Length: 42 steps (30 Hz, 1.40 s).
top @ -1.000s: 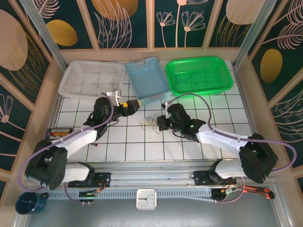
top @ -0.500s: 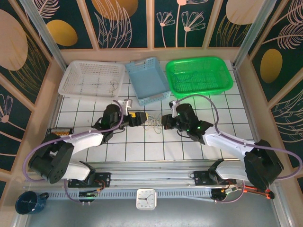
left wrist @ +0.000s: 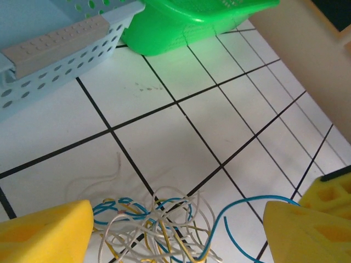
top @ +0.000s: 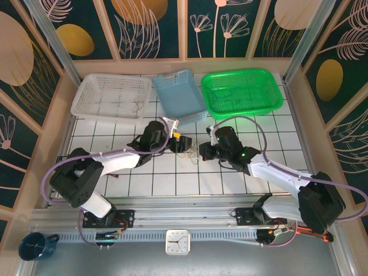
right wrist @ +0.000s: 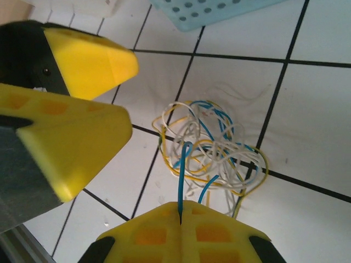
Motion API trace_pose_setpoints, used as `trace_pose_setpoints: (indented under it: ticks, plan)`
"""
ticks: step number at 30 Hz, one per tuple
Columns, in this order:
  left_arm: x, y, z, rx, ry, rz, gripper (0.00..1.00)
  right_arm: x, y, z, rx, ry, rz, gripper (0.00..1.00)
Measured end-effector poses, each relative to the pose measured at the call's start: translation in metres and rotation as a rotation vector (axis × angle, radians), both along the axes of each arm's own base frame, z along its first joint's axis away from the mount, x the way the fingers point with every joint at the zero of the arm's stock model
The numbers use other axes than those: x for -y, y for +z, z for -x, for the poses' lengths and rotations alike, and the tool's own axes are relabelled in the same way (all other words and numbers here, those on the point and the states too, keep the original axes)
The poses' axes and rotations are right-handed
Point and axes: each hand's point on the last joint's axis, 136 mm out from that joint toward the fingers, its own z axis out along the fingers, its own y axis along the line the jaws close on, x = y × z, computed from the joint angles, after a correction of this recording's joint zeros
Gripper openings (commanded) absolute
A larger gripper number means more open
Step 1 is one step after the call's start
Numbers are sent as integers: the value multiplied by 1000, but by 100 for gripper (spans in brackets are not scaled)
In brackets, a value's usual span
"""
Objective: Untangle the cables
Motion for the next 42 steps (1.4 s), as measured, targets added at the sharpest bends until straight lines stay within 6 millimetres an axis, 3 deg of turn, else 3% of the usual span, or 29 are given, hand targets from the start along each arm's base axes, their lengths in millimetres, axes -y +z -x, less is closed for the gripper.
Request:
trace_pose_setpoints:
  ticks: [16,20,26,34,36,42]
  plan:
    - [19,-48,15,-8,-88,-170,75,26,-20,-3,-7,-61,160,0]
    - [21,-54,12,-4,-91,-190,65,28,-24,-4,-9,-71,175,1]
    - [19,-69,12,-18,-94,-222,40,37,-43,-1,-38,-101,207,23]
    - [17,-76,16,-40,-87,-223,26,54,-60,0,-75,-203,214,44]
    - [15,-79,18,-49,-85,-226,25,56,-53,1,-77,-236,173,49]
    - [8,-88,24,-78,-74,-233,23,49,-5,5,-47,-324,-119,66]
